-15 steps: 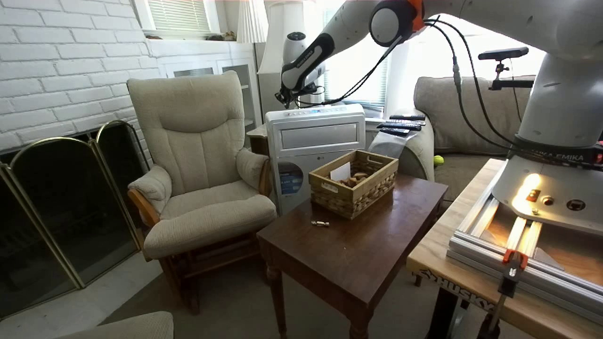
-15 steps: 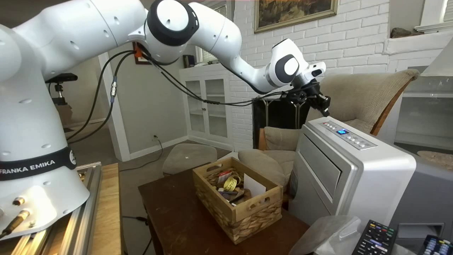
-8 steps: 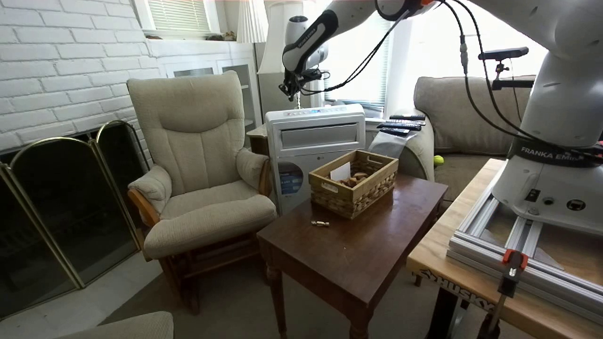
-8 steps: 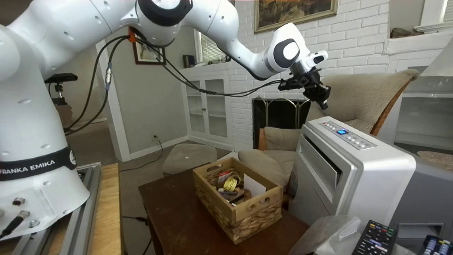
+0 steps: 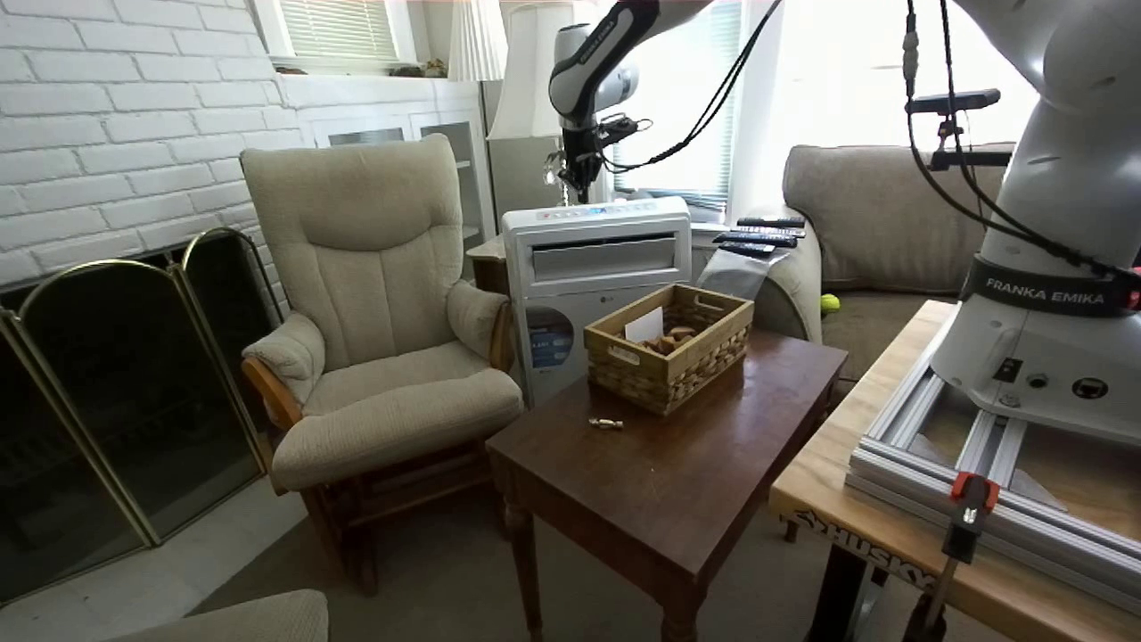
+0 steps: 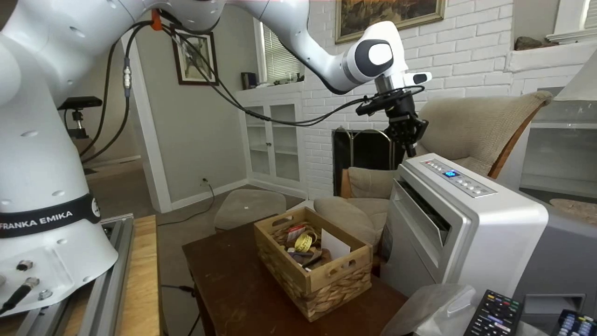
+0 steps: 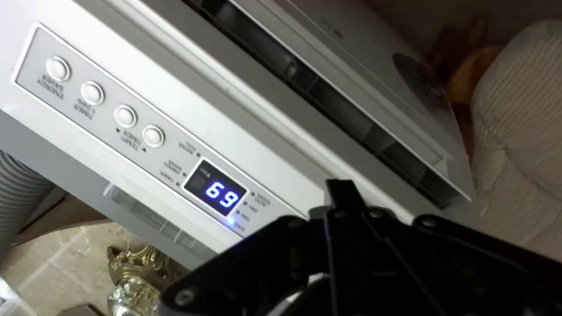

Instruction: Turn the basket to the left, then turn on the air cooler, and finally put one remote in the basket

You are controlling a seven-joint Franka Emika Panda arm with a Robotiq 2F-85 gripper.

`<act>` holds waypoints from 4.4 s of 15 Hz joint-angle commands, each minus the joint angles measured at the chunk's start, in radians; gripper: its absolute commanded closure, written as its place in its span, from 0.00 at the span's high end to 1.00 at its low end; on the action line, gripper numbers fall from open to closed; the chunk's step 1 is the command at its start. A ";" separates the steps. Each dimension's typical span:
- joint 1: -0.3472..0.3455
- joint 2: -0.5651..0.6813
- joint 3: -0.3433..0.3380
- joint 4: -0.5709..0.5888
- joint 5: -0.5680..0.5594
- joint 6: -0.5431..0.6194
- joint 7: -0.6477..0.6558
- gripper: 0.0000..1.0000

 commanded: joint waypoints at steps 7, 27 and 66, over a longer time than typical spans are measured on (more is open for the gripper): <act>-0.041 -0.117 0.024 -0.221 -0.101 -0.195 -0.116 0.00; -0.147 -0.064 -0.088 -0.272 -0.140 -0.161 0.143 1.00; -0.458 0.035 -0.022 -0.311 0.021 0.275 -0.249 1.00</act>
